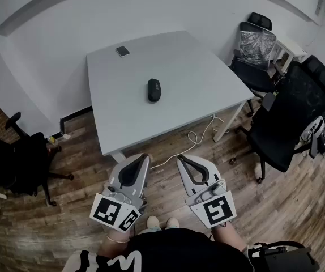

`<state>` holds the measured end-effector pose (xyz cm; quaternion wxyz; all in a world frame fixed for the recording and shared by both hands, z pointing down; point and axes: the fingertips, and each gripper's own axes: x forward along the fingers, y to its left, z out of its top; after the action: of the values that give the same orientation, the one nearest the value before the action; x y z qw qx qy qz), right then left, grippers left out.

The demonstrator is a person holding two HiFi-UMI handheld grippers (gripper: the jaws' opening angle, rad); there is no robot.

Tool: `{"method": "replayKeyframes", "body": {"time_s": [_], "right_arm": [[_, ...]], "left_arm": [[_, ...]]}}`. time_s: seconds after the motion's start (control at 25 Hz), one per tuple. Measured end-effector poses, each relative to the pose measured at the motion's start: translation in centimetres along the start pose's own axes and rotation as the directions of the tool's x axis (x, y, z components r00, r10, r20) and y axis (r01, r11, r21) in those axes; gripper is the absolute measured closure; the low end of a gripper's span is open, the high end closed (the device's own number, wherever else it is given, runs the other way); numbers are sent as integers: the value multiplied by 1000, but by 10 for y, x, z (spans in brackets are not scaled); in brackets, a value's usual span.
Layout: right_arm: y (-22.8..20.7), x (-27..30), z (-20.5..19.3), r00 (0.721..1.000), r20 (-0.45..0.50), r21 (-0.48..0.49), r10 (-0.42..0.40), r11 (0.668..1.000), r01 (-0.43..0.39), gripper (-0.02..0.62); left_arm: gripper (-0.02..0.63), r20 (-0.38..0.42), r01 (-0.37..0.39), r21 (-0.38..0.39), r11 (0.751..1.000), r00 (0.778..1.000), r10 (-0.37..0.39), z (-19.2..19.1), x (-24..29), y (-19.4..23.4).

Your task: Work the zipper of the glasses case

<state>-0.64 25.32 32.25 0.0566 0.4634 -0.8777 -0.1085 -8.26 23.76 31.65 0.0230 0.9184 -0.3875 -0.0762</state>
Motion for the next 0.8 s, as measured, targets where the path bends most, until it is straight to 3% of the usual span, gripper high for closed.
{"method": "replayKeyframes", "body": {"time_s": [0.4, 0.8], "right_arm": [[-15, 8, -24, 999, -15, 14, 52, 999, -52, 586], [-69, 125, -46, 997, -1, -43, 73, 996, -73, 586]], "left_arm": [[603, -31, -25, 37, 999, 999, 26, -23, 20, -4], [603, -17, -3, 55, 998, 1000, 4, -33, 119, 92]]}}
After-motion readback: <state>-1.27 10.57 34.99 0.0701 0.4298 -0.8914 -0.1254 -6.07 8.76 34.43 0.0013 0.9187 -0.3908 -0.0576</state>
